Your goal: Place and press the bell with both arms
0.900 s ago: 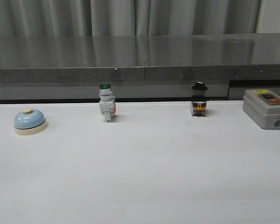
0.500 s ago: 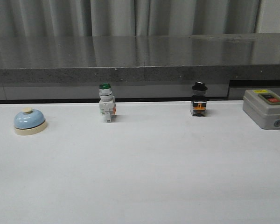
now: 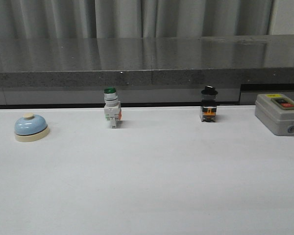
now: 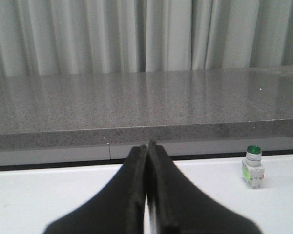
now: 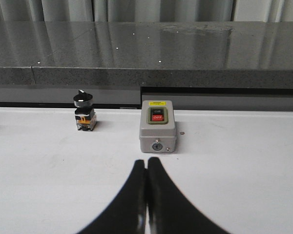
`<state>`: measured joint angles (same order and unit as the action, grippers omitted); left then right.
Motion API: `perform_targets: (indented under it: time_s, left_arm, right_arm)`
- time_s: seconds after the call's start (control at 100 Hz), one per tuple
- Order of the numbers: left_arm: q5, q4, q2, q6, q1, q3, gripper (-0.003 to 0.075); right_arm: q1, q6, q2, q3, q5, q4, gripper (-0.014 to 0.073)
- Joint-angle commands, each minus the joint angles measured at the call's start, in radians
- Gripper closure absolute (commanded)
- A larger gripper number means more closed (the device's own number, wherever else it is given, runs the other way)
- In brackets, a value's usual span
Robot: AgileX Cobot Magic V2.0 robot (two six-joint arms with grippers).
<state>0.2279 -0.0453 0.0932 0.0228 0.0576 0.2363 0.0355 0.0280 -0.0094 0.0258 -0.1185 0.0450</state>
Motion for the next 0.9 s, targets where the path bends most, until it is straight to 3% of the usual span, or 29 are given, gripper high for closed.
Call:
perform_targets:
  time_s: [0.0, 0.51, 0.89]
  left_arm:
    - [0.037, -0.013, 0.100, -0.009, 0.000, 0.137, 0.0741]
    - [0.501, -0.121, 0.674, -0.009, 0.000, 0.667, 0.0741]
    - [0.506, -0.128, 0.893, -0.009, 0.000, 0.712, 0.0741]
  right_arm:
    - [-0.007, 0.002, -0.020, -0.014, 0.085, -0.004, 0.0654]
    - [-0.007, 0.002, -0.020, -0.014, 0.085, -0.004, 0.0654]
    - [-0.007, 0.002, -0.020, -0.014, 0.085, -0.004, 0.0654]
